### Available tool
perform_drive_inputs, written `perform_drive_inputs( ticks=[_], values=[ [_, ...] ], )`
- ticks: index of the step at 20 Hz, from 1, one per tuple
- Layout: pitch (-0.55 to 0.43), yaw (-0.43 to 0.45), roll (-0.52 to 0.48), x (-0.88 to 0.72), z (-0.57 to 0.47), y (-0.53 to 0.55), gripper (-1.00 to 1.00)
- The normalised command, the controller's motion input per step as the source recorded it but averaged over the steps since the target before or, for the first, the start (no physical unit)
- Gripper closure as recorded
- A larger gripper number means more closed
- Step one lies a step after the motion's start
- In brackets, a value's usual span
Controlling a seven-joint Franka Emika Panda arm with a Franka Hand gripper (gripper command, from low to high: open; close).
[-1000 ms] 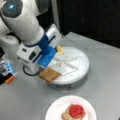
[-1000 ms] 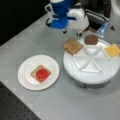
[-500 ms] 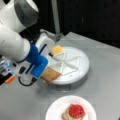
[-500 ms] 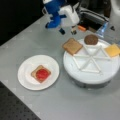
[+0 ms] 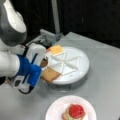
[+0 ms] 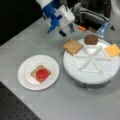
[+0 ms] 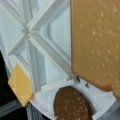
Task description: Ingredient selection for cheeseburger or sandwich
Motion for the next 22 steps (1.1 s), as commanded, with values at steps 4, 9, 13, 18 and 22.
perform_drive_inputs(
  ticks=[4,9,13,18,22],
  values=[
    [-0.011,0.205,0.387,0.26,-0.06,-0.31,-1.00],
    [-0.062,0.203,0.450,0.22,-0.19,-0.28,-1.00],
    [-0.101,0.156,0.491,0.26,-0.38,-0.31,-1.00],
    [-0.047,0.159,0.478,0.26,-0.32,-0.38,-1.00],
    [-0.007,0.159,0.455,0.29,-0.12,-0.39,-1.00]
  ],
)
